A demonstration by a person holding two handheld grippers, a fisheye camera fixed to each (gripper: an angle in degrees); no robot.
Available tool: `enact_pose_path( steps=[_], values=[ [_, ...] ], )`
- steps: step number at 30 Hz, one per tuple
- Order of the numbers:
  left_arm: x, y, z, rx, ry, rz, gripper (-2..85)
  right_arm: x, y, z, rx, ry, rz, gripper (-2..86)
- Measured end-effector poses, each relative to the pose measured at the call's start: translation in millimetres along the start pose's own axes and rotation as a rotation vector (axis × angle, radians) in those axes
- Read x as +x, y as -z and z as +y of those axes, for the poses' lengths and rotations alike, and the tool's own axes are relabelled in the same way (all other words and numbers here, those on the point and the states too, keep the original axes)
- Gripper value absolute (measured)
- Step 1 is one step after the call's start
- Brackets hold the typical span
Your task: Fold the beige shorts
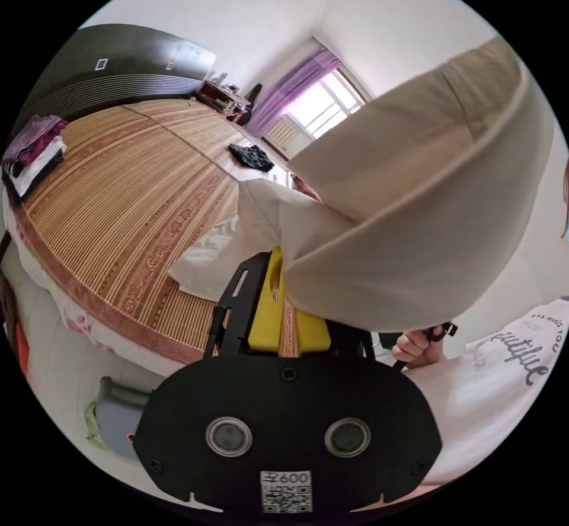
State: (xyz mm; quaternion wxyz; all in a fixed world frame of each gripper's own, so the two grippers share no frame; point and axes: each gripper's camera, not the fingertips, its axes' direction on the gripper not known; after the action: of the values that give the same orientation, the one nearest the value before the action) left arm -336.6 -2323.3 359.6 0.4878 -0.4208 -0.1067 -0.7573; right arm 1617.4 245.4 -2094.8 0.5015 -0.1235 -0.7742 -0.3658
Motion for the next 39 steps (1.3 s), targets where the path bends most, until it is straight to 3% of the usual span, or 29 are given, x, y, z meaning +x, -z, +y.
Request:
enact_pose_path(
  steps=[10,16,22,26,29,31,35,36,39],
  values=[
    [107.8,85.7,72.4,0.041,0.118,-0.089,0.9,175.2,-5.5,110.3,-0.310,-0.222,0.166,-0.9],
    [144.9,113.2,68.9,0.048,0.194,-0.140,2.6,264.2,28.3,123.8,-0.252,-0.358,0.312,-0.9],
    [161.9,136.3,-47.0,0.050,0.093,-0.193,2.8,340.5,24.9,111.3,-0.200,-0.454,0.360,-0.8],
    [145.3,147.4,-168.5,0.105,0.052,-0.155,2.7,386.8,-23.2,87.5,-0.290,-0.431,0.485,-0.8],
    [132.4,150.2,-251.8,0.126,-0.027,-0.242,2.7,439.9,-76.0,69.5,-0.365,-0.531,0.500,-0.8],
    [123.3,131.2,-293.5,0.042,-0.093,-0.234,3.0,461.9,-112.4,51.2,-0.372,-0.545,0.484,-0.8],
    [92.5,20.1,-320.0,-0.381,-0.233,-0.141,5.2,509.9,-216.2,9.7,-0.514,-0.469,0.381,-0.8],
    [78.2,-16.6,-308.1,-0.530,-0.219,-0.148,6.6,521.9,-236.5,1.0,-0.547,-0.455,0.362,-0.8],
    [37.5,-48.5,-270.1,-0.601,-0.047,-0.126,7.6,538.4,-251.4,-11.4,-0.556,-0.418,0.344,-0.8]
  ],
)
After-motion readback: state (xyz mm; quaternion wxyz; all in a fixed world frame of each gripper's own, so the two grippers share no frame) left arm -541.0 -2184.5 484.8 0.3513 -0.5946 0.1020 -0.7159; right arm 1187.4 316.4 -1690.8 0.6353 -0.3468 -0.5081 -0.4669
